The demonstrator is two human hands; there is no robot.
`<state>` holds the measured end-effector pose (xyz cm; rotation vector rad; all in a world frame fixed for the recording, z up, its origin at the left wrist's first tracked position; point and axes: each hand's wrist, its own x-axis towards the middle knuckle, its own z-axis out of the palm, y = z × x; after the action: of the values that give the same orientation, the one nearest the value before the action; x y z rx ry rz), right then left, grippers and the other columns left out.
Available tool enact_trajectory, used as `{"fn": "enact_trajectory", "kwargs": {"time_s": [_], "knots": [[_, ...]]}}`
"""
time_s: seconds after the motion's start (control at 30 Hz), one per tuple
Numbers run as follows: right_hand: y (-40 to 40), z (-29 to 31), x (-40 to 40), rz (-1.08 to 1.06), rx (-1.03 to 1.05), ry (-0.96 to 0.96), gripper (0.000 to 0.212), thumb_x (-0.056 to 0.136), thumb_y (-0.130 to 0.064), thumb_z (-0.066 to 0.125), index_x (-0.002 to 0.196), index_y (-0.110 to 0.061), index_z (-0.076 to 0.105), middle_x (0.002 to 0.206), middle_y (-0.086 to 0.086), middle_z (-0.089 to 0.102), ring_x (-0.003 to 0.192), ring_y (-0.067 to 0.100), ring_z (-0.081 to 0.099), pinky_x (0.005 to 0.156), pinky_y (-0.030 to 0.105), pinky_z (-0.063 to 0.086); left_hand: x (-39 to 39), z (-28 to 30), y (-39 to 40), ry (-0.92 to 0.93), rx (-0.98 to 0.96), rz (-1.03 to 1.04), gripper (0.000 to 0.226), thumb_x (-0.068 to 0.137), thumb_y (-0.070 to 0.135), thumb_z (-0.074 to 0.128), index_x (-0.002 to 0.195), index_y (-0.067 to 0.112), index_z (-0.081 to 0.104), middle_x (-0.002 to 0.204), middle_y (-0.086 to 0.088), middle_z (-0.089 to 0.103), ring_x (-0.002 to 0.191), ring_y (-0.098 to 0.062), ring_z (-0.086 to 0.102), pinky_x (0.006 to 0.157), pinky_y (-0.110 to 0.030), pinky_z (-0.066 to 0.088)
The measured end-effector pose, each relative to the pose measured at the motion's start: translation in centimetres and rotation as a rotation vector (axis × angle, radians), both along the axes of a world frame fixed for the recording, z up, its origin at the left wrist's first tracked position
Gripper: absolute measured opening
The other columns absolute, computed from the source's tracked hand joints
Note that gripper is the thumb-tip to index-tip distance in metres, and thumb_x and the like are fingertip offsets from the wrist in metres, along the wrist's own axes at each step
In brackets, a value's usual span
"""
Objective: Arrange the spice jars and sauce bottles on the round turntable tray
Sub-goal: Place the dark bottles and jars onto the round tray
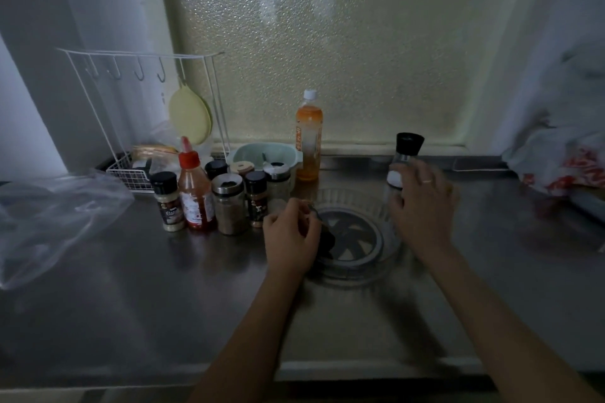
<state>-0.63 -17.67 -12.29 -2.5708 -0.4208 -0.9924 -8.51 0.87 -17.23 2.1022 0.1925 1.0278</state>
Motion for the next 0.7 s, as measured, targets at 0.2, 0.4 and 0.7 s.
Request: {"fn": "enact_trajectory", "kwargs": {"time_s": [0.2, 0.4, 0.7], "knots": [[-2.3, 0.0, 4.5, -0.178, -0.152, 0.348, 0.043, 0.087, -0.049, 0.044, 0.117, -0.02, 0.054, 0.118, 0.016, 0.064, 0.129, 0.038, 0.039, 0.102, 0.069, 0.029, 0.4, -0.2, 0.2, 0.035, -0.121, -0.171, 0.005, 0.081, 0.017, 0.049, 0.082, 0.02, 0.052, 0.067, 0.0, 0.061, 0.064, -0.016, 0.059, 0.062, -0.04, 0.05], [-0.5, 1.6, 3.0, -0.106, -0.124, 0.143, 0.037, 0.085, -0.043, 0.06, 0.116, -0.022, 0.058, 0.111, 0.008, 0.066, 0.114, 0.028, 0.055, 0.109, 0.068, 0.008, 1.6, 1.3, 1.6, 0.365, 0.241, -0.297, 0.067, 0.071, 0.003, 0.053, 0.131, 0.032, 0.048, 0.145, -0.006, 0.034, 0.13, -0.031, 0.03, 0.109, -0.045, 0.032], [3.1, 2.2, -0.1, 0.365, 0.58, 0.1, 0.04, 0.089, -0.027, 0.062, 0.126, -0.015, 0.055, 0.123, 0.006, 0.057, 0.106, 0.01, 0.051, 0.085, 0.023, 0.042, 5.4, 2.2, 0.7, 0.595, 0.601, -0.401, 0.051, 0.081, 0.019, 0.064, 0.127, 0.027, 0.043, 0.146, 0.0, 0.038, 0.141, -0.026, 0.023, 0.11, -0.062, 0.023]]}}
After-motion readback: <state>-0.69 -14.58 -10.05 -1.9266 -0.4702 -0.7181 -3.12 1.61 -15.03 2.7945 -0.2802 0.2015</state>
